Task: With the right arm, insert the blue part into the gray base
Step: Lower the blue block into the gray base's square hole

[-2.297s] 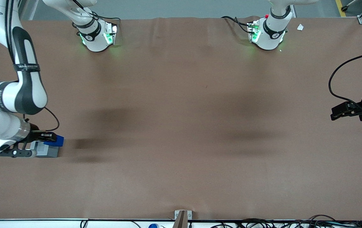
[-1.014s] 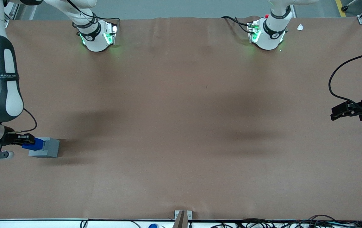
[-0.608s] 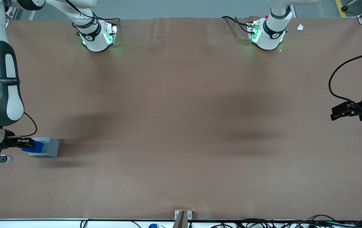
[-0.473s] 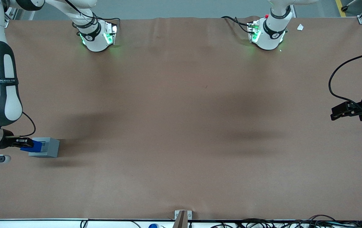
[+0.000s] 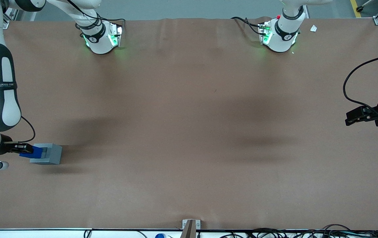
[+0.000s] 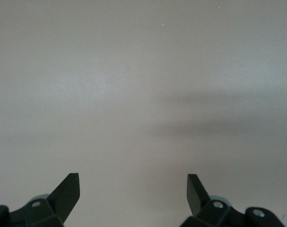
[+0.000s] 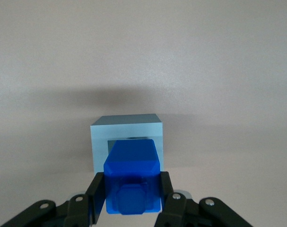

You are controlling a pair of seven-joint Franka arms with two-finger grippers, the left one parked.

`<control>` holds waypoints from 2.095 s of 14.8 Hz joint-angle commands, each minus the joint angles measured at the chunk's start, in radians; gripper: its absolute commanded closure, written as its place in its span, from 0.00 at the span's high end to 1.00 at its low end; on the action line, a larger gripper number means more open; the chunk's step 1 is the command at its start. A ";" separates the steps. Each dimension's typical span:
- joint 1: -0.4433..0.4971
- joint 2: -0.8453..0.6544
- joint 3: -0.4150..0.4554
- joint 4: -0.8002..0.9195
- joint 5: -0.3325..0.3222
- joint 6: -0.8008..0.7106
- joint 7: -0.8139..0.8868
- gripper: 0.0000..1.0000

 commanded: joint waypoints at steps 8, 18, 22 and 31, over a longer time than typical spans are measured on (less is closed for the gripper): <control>-0.012 0.007 0.016 -0.006 0.005 0.013 0.018 0.03; -0.012 0.007 0.016 -0.023 0.006 0.012 0.025 0.03; -0.008 0.007 0.017 -0.023 0.006 0.010 0.028 0.03; -0.006 0.007 0.017 -0.037 0.005 0.016 0.041 0.03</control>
